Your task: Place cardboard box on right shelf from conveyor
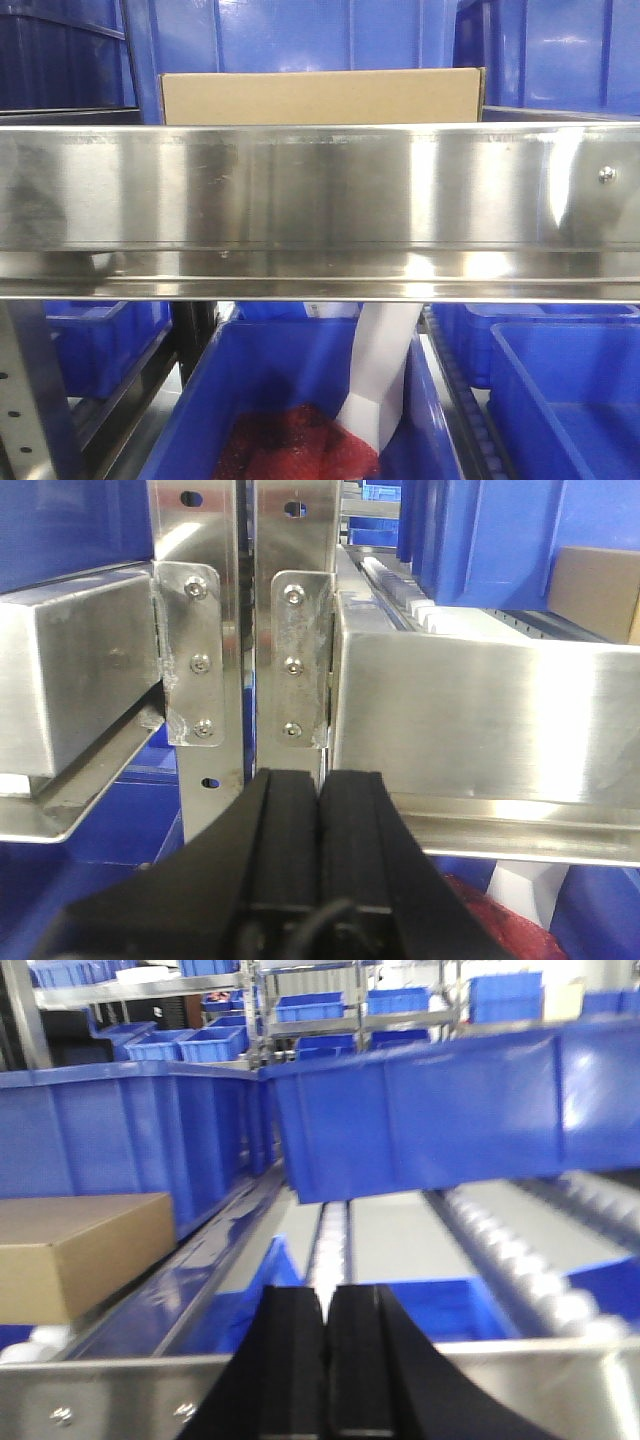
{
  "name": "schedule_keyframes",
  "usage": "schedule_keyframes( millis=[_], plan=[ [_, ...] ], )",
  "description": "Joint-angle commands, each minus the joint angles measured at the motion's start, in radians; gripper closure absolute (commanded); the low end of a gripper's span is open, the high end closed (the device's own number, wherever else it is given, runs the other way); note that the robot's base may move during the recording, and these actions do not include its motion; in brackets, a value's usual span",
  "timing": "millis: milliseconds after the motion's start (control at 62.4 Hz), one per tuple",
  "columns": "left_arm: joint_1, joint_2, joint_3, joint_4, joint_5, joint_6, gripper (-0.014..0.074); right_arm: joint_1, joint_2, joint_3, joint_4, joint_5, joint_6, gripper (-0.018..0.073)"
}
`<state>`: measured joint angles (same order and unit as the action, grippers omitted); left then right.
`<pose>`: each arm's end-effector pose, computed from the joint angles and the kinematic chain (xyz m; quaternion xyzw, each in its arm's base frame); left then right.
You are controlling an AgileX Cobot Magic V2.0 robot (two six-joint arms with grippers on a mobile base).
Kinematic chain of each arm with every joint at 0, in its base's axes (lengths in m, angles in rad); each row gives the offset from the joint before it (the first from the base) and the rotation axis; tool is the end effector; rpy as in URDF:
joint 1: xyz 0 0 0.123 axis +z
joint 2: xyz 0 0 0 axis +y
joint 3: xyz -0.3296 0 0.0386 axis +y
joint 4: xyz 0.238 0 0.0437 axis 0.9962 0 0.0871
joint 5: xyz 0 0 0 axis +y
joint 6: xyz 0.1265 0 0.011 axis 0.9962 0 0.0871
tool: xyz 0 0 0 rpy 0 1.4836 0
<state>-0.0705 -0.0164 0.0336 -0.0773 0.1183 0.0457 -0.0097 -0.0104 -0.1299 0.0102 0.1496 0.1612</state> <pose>0.0352 -0.0036 0.1896 0.0174 0.7236 -0.0383 0.6889 0.0262 -0.0001 0.2445 0.0608 0.6763 0.0598 0.7317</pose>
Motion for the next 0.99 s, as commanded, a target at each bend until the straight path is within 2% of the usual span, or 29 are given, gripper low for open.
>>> schedule_keyframes(
  millis=[0,96,289,449,978],
  plan=[
    [-0.002,-0.005,0.006,-0.006,-0.085,0.0,0.0712,-0.005,-0.019,0.036,0.059,-0.15,-0.054,0.0514],
    [-0.002,-0.005,0.006,-0.006,-0.085,0.0,0.0713,-0.004,-0.019,0.084,0.059,-0.194,-0.118,0.0514],
    [-0.002,-0.005,0.006,-0.006,-0.085,0.0,0.0713,-0.002,-0.019,0.158,0.039,-0.265,-0.12,0.0514],
    [-0.002,-0.005,0.006,-0.006,-0.085,0.0,0.0713,-0.002,-0.019,0.155,0.005,-0.259,-0.12,0.0514],
    [-0.002,-0.005,0.006,-0.006,-0.085,0.0,0.0713,-0.002,-0.018,0.155,0.005,-0.258,-0.12,0.0514]
  ],
)
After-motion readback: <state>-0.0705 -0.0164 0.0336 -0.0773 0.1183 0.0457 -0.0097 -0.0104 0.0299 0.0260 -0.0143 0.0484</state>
